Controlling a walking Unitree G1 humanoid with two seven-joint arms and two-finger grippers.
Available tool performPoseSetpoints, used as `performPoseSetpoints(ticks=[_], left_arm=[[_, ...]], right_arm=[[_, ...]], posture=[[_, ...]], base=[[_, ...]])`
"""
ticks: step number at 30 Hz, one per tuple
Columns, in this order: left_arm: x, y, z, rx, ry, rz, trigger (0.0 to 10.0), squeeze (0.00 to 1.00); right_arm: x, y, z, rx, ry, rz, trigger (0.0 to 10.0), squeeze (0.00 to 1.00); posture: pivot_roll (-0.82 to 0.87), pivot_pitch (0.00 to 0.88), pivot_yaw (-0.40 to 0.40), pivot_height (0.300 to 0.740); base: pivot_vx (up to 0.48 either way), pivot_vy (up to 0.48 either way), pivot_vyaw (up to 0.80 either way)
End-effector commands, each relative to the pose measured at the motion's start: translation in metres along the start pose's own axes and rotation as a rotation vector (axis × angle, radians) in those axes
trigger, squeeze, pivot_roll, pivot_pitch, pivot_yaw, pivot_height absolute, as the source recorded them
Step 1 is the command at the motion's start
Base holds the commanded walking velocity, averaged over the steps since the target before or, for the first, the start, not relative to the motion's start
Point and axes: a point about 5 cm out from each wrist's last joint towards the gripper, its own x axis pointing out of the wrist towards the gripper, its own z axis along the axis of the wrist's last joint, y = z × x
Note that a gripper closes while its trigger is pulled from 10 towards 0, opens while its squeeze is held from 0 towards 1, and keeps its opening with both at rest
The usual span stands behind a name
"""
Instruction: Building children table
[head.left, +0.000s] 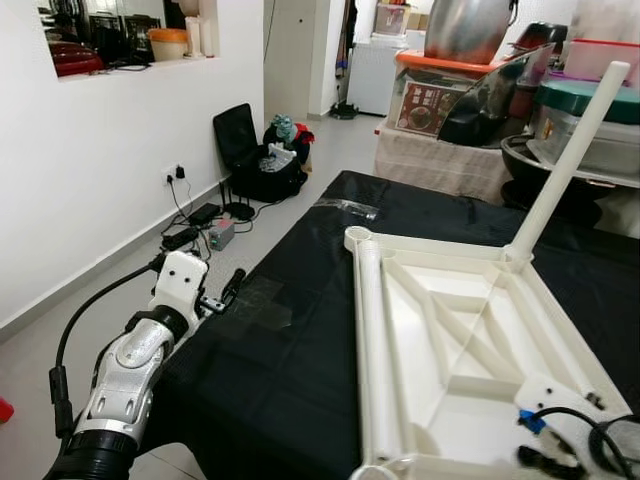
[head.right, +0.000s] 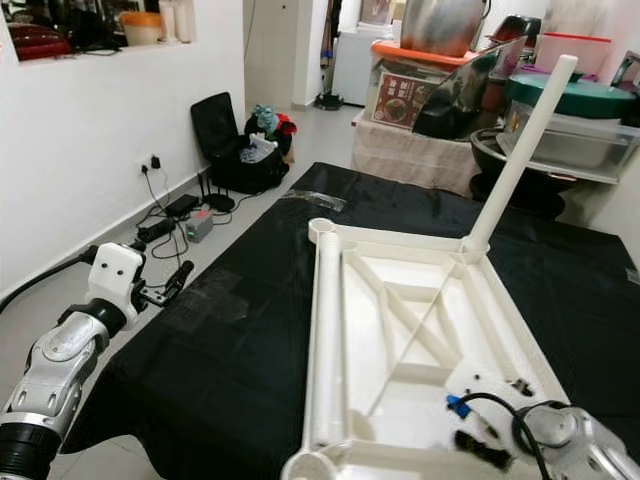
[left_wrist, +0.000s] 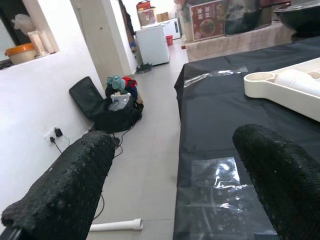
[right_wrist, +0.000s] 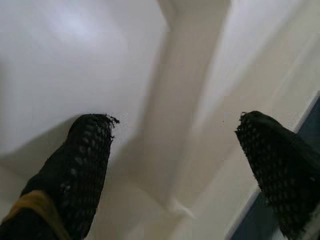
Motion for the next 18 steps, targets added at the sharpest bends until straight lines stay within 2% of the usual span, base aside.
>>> performPoseSetpoints(ticks=[1, 2, 3, 5, 6, 7, 8, 10, 13, 16, 17, 18], left_arm=[[0.001, -0.004, 0.0, 0.009, 0.005, -0.011, 10.0, 0.0], [-0.001, -0.005, -0.001, 0.008, 0.006, -0.009, 10.0, 0.0], [-0.001, -0.005, -0.001, 0.008, 0.006, -0.009, 10.0, 0.0], [-0.003, -0.006, -0.002, 0.005, 0.009, -0.006, 10.0, 0.0], [-0.003, -0.006, -0.002, 0.005, 0.009, -0.006, 10.0, 0.0], [-0.003, -0.006, -0.002, 0.004, 0.009, -0.005, 10.0, 0.0], [-0.003, -0.006, -0.002, 0.004, 0.009, -0.005, 10.0, 0.0], [-0.002, -0.006, -0.002, 0.001, 0.009, -0.006, 10.0, 0.0], [-0.001, -0.006, -0.002, 0.001, 0.009, -0.006, 10.0, 0.0], [0.0, -0.004, -0.002, 0.0, 0.011, -0.003, 10.0, 0.0], [0.0, -0.004, -0.002, 0.0, 0.011, -0.003, 10.0, 0.0], [0.0, -0.004, -0.002, 0.0, 0.013, -0.002, 10.0, 0.0]], right_arm=[[0.006, 0.009, -0.009, -0.036, 0.052, 0.03, 10.0, 0.5], [0.006, -0.001, -0.018, -0.132, 0.101, -0.027, 10.0, 0.5], [0.006, -0.001, -0.018, -0.132, 0.101, -0.027, 10.0, 0.5], [0.004, -0.032, -0.019, -0.209, 0.128, -0.218, 10.0, 0.53], [0.004, -0.032, -0.019, -0.209, 0.128, -0.218, 10.0, 0.53], [0.004, -0.042, -0.017, -0.218, 0.125, -0.291, 10.0, 0.53], [0.004, -0.042, -0.017, -0.218, 0.125, -0.291, 10.0, 0.53], [0.007, -0.055, -0.001, -0.186, 0.065, -0.42, 10.0, 0.53], [0.008, -0.058, 0.006, -0.165, 0.033, -0.474, 10.0, 0.53], [0.009, -0.067, 0.022, -0.112, -0.048, -0.642, 10.0, 0.53], [0.009, -0.067, 0.022, -0.112, -0.048, -0.642, 10.0, 0.53], [0.008, -0.072, 0.027, -0.094, -0.076, -0.703, 10.0, 0.54]], posture=[[0.02, 0.0, -0.1, 0.74], [0.02, 0.0, -0.103, 0.74], [0.02, 0.0, -0.103, 0.74], [0.02, 0.0, -0.1, 0.74], [0.02, 0.0, -0.1, 0.74], [0.02, 0.0, -0.099, 0.74], [0.02, 0.0, -0.099, 0.74], [0.02, 0.0, -0.099, 0.74], [0.02, 0.0, -0.099, 0.74], [0.02, 0.0, -0.093, 0.74], [0.02, 0.0, -0.093, 0.74], [0.02, 0.0, -0.09, 0.74]], base=[[0.0, 0.0, 0.0], [0.0, 0.0, 0.0], [0.0, 0.0, 0.0], [0.0, 0.0, 0.0], [0.0, 0.0, 0.0], [0.0, 0.0, 0.0], [0.0, 0.0, 0.0], [0.0, 0.0, 0.0], [0.0, 0.0, 0.0], [0.0, 0.0, 0.0], [0.0, 0.0, 0.0], [0.0, 0.0, 0.0]])
